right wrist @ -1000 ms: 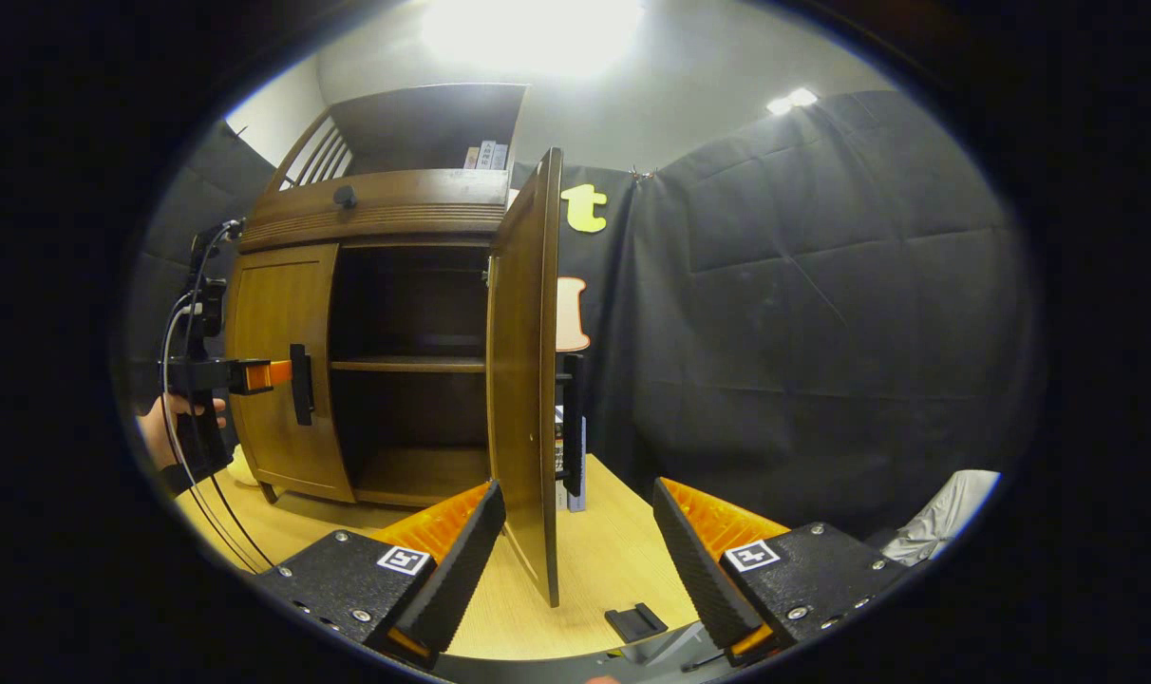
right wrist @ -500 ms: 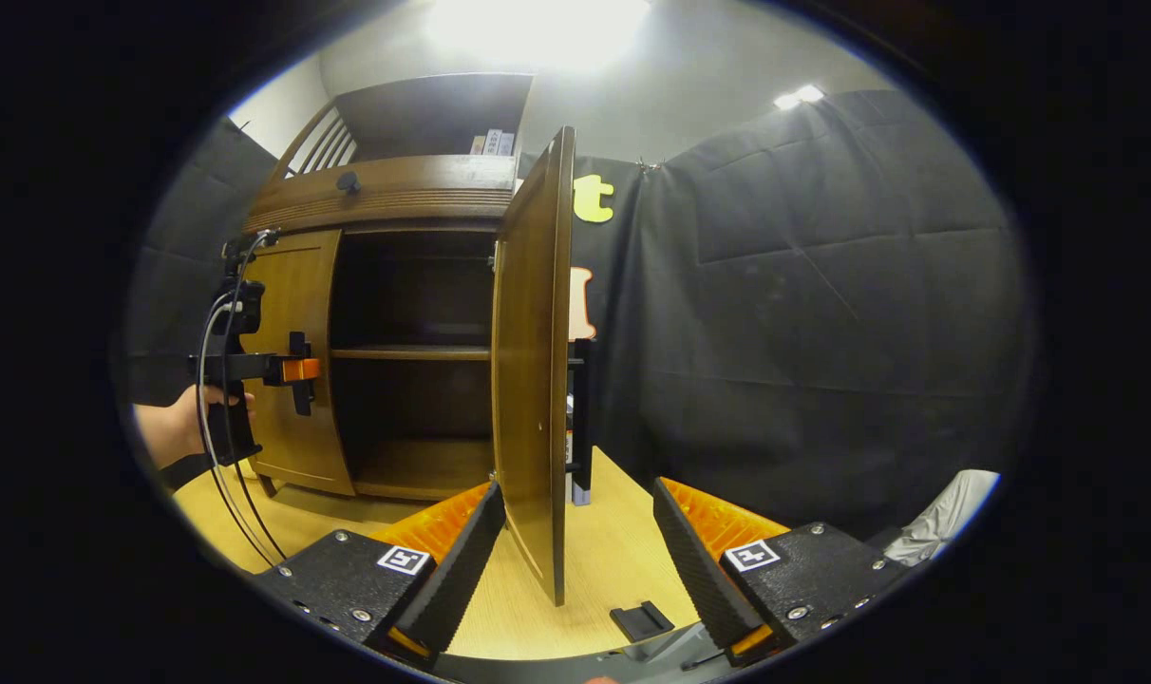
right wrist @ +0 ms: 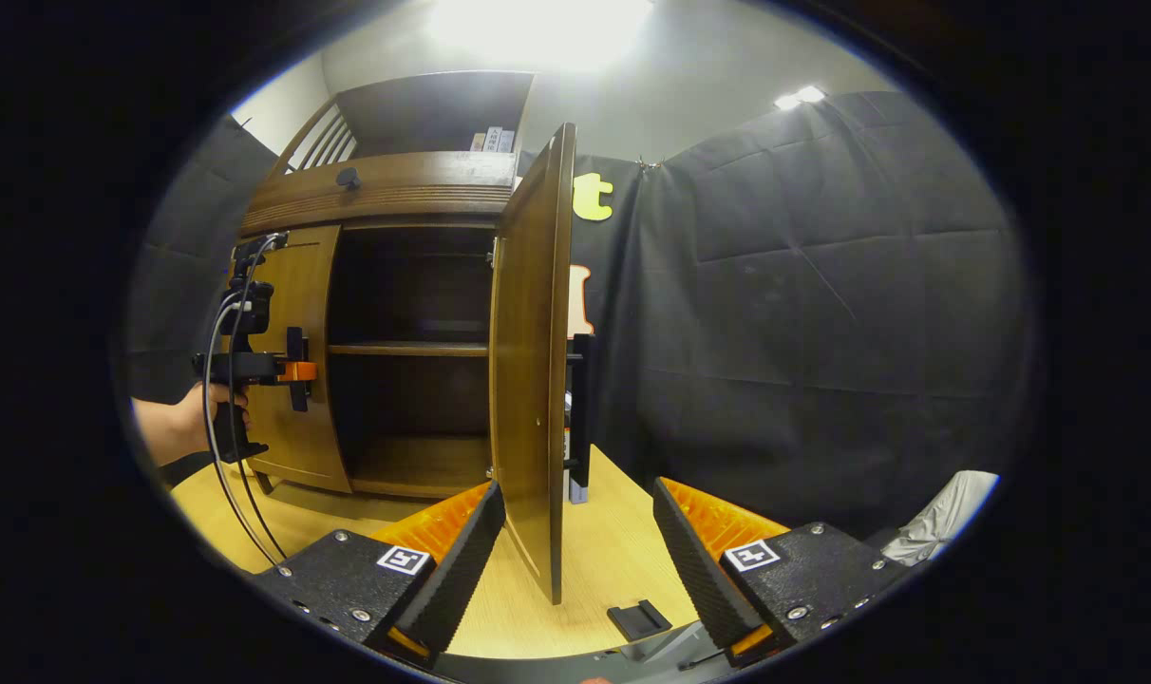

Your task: Open the right door of the double-door shoe cabinet with the right hand, and open the left door with the left hand.

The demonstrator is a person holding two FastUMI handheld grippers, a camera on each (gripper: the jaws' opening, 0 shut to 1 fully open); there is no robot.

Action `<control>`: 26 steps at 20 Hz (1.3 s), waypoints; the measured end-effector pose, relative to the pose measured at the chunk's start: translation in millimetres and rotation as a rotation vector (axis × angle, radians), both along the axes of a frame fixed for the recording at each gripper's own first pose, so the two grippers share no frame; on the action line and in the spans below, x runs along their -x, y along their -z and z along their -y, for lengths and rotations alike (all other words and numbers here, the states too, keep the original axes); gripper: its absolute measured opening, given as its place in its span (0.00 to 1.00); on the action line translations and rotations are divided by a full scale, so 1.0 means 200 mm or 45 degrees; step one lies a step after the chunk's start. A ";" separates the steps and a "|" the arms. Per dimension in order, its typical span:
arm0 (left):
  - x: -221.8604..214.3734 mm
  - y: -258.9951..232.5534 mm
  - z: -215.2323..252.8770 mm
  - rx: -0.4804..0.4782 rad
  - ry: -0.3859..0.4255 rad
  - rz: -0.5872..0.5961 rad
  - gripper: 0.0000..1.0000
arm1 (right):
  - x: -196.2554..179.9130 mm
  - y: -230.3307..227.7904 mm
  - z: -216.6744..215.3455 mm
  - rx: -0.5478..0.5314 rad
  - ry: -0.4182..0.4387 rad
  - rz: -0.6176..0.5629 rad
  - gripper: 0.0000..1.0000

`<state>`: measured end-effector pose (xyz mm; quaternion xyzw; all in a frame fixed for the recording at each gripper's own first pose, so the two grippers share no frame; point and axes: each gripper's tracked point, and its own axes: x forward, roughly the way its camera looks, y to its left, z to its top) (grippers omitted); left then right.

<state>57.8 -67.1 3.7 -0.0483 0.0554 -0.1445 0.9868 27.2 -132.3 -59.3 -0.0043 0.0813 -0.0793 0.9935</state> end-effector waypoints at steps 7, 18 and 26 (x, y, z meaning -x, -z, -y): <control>0.09 -0.02 -0.01 0.014 0.030 0.009 0.10 | 0.03 -0.03 -0.04 -0.026 -0.036 0.033 0.96; 0.24 -0.02 -0.09 0.011 0.039 0.014 0.10 | 0.10 -0.06 -0.09 -0.054 -0.097 0.056 0.96; 0.32 -0.01 -0.17 0.021 0.035 0.017 0.10 | 0.17 -0.09 -0.17 -0.066 -0.148 0.070 0.96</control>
